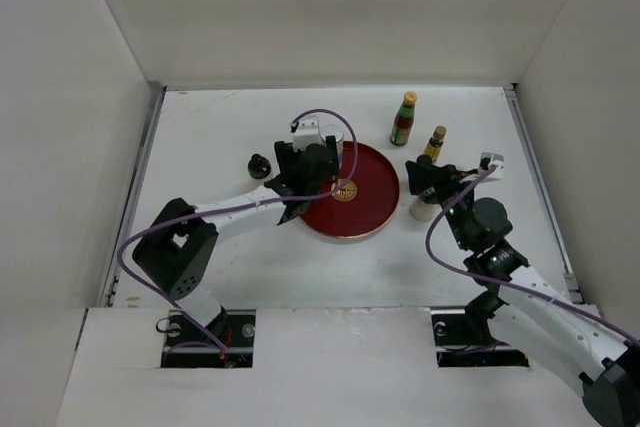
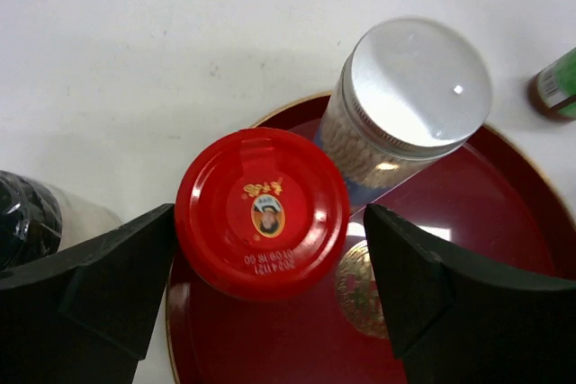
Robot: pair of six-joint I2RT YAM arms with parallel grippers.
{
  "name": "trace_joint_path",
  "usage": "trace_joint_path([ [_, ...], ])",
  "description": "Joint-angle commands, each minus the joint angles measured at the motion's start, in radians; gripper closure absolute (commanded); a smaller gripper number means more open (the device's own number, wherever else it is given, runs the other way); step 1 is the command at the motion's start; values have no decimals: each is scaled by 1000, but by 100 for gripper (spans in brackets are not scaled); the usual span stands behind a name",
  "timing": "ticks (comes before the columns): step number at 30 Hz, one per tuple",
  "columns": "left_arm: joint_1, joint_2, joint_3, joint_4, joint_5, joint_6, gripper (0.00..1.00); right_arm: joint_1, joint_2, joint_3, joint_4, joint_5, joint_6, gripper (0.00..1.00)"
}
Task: Organize the condiment bottles
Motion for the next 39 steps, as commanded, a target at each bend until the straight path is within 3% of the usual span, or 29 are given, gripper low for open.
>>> trace_joint_path([
  [1,-10,-117,-23,150,-31,5,12,8,-45,20,37,-14,-11,32],
  [4,-25,-229,-78,148,-36,22,6,9,-65,26,23,-16,-12,30],
  [8,-28,-450,-191,114,-74,22,5,43,-119,37,8,-25,-30,27],
  [10,-11,-539,-240,62,-92,9,5,74,-145,48,3,-68,-69,33],
  [14,84,-594,-282,-76,-60,-32,5,170,-185,59,47,-224,-138,56],
  [16,133,-572,-280,-103,-8,-46,5,222,-186,56,77,-260,-161,58],
  [18,177,-507,-254,-117,36,-44,4,239,-166,50,101,-261,-181,54],
  [22,210,-389,-210,-96,47,-41,4,242,-107,56,110,-260,-176,30],
  [24,219,-338,-187,-78,27,-40,4,242,-84,59,114,-260,-175,23],
  [32,254,-220,-150,-38,-7,-40,7,241,-74,60,109,-254,-170,19],
  [39,288,-157,-155,-8,44,-52,25,233,-90,56,103,-214,-170,19],
])
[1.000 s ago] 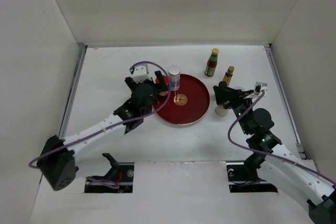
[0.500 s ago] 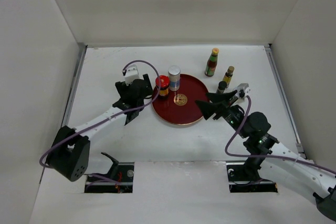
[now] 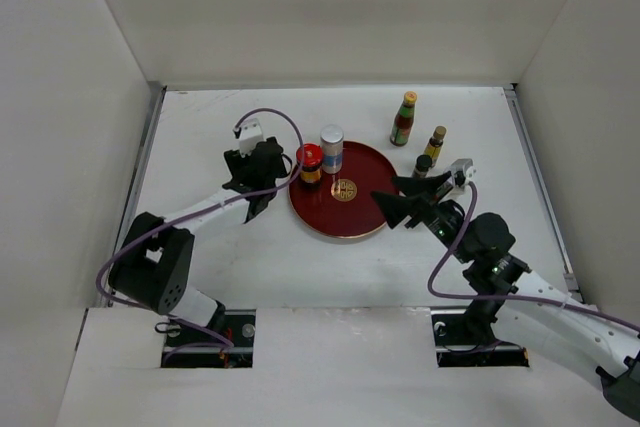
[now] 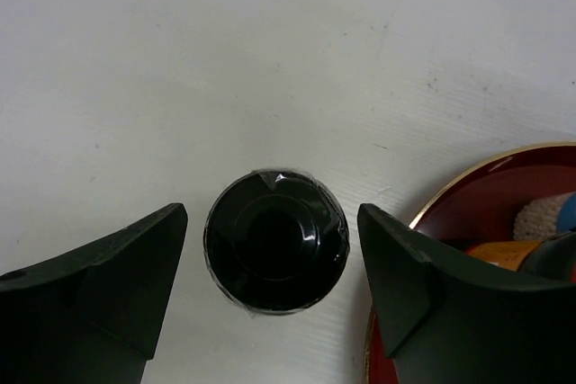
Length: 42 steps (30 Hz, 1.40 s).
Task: Organize the condiment bottles
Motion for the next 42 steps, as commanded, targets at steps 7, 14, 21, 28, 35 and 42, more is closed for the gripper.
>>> trace_joint_path([
  [7,-23,-210,-19,45,-11,-23,54,-6,-11,35,63,34,-9,19],
  [14,-232,-458,-29,-131,-59,-9,56,-15,-8,35,63,43,-6,19],
  [21,-427,-383,5,-115,-105,-32,56,-21,-19,32,57,50,-3,19],
  [28,-458,-191,50,20,-112,12,56,-26,-17,32,54,50,-3,20],
  [35,-433,-102,-2,118,-129,29,55,-30,4,32,63,70,-3,20],
  [42,-416,-64,-48,189,-111,37,50,-44,63,41,57,122,-3,20],
])
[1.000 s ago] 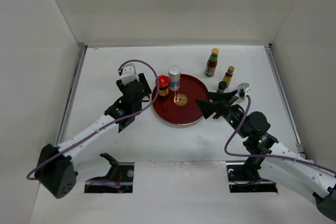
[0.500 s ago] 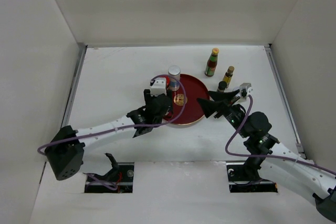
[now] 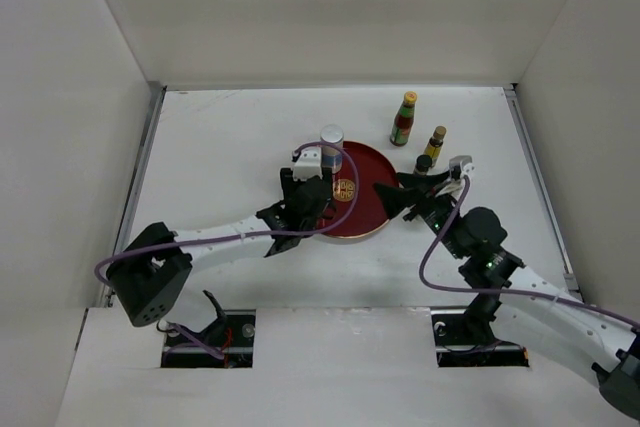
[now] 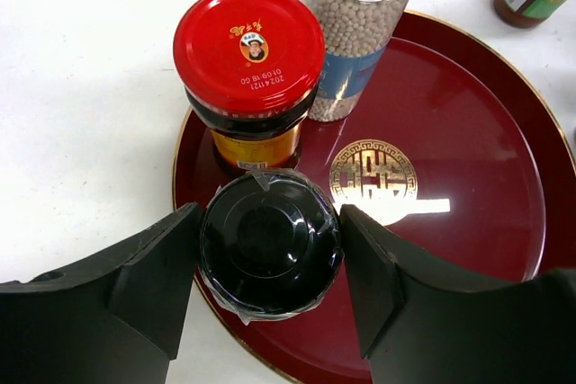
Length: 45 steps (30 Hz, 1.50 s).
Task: Organize the condiment bottles
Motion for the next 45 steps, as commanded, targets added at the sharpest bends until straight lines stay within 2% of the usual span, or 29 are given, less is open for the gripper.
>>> trace_joint_path([
  [1,20,-14,-31,145,-16,11,49,-16,25,44,55,48,-3,20],
  [5,37,-49,-90,180,3,10,39,-44,71,82,29,103,-1,19],
  [8,43,-90,-124,177,12,7,30,-92,114,131,-8,154,0,14],
  [13,-3,-242,-184,154,15,-6,0,-188,223,255,-86,191,-9,11],
  [17,-43,-470,-313,240,-54,-22,0,-282,339,415,-182,186,-38,10],
  [21,-32,-688,-481,437,-155,-41,0,-360,487,551,-218,183,-89,8],
  [23,-15,-732,-550,534,-206,-47,0,-404,569,617,-247,180,-103,8],
  [29,92,-664,-633,642,-235,-82,0,-458,798,800,-319,140,-147,8],
  [33,94,-604,-652,685,-226,-145,0,-477,901,863,-308,119,-186,9],
  [39,114,-538,-667,735,-237,-153,0,-498,1038,956,-318,57,-166,9],
  [45,123,-488,-667,763,-237,-159,0,-509,1142,1036,-313,65,-167,22],
])
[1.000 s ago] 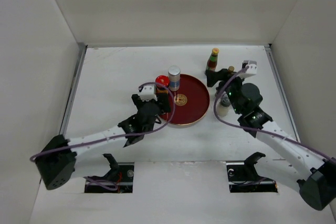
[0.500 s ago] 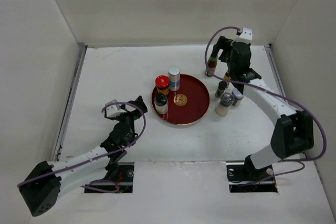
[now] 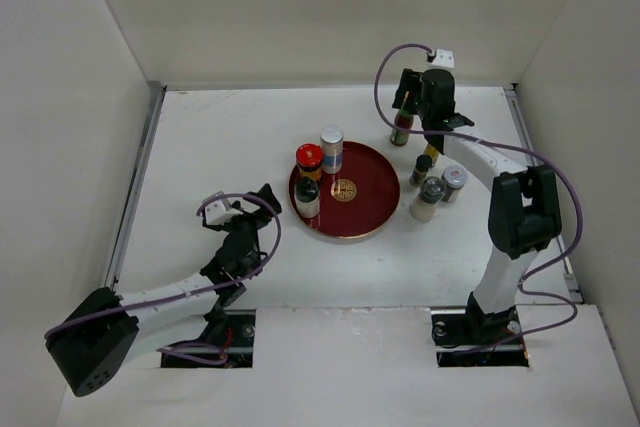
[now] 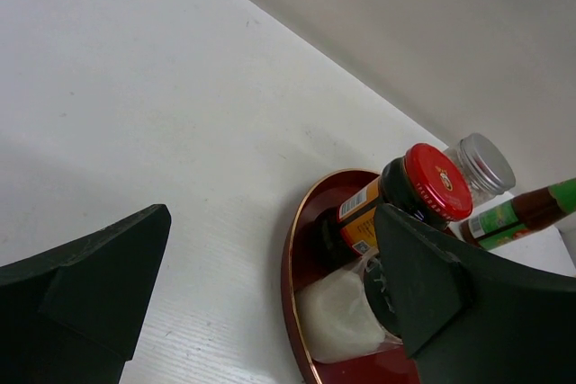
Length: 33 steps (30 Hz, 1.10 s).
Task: Organize the condiment bottles
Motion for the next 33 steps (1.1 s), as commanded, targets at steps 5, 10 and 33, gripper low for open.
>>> trace_joint_path([
  [5,8,43,-9,105,-14,-24,0,-4,61,100,17,-7,-25,41],
  [10,14,66,-6,107,-8,-27,0,-2,60,98,23,17,-51,60],
  [33,35,154,-13,159,0,-64,0,166,-229,-12,138,41,-26,74],
])
